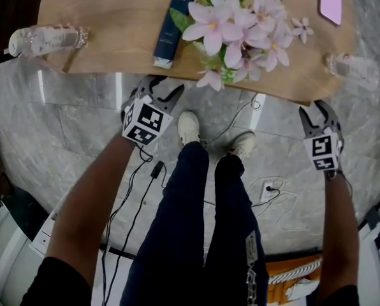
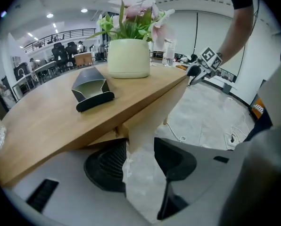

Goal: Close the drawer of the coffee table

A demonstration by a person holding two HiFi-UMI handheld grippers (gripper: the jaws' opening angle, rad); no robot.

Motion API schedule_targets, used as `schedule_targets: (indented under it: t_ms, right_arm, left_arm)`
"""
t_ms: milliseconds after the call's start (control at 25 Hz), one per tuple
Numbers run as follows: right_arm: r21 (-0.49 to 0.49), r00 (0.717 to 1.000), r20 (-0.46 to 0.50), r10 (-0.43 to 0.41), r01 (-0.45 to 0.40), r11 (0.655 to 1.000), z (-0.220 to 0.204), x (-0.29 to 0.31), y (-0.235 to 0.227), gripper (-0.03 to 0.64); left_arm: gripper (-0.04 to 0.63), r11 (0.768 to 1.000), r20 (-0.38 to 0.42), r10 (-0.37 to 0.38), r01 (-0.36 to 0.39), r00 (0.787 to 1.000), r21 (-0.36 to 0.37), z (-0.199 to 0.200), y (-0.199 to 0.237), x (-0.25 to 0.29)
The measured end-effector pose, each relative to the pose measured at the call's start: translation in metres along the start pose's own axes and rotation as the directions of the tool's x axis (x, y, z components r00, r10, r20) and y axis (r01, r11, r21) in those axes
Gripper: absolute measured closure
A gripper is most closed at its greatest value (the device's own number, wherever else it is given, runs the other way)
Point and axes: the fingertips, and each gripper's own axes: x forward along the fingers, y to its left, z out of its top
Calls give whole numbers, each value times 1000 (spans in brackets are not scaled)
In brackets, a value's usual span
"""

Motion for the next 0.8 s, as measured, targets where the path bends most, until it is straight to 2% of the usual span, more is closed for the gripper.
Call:
schedule_targets:
  t_ms: [160, 240, 360, 480, 560, 640, 800]
  right_arm:
    - [-52, 999, -19, 45, -46, 998, 3, 13, 5, 425]
    - [-89, 997, -24, 68, -70, 994, 2, 18, 11, 423]
    - [-123, 997, -18, 74, -76, 990, 2, 21, 13, 422]
    - [-137, 999, -2, 54, -54, 989, 3, 23, 10, 426]
    - [-147, 999, 8, 41, -39, 988, 4, 24, 7, 476]
    - [-154, 999, 10, 42, -40, 987, 3, 23, 7, 476]
    - [-163, 998, -4, 61, -61, 985, -3, 18, 15, 480]
  left_arm:
    - [388, 999, -22, 40, -40, 999, 9, -5, 5, 4]
    - [397, 997, -30, 74, -75, 997, -30, -6, 11, 9]
    - [427, 990, 10, 100, -99, 995, -103, 4, 16, 14]
    - [436, 993, 48, 99, -95, 994, -70, 5, 16, 16]
    - [440, 994, 58, 94, -90, 994, -54, 5, 16, 15]
    - [443, 995, 53, 89, -87, 995, -42, 5, 15, 16]
    - [449, 998, 13, 62, -62, 998, 33, -3, 6, 11]
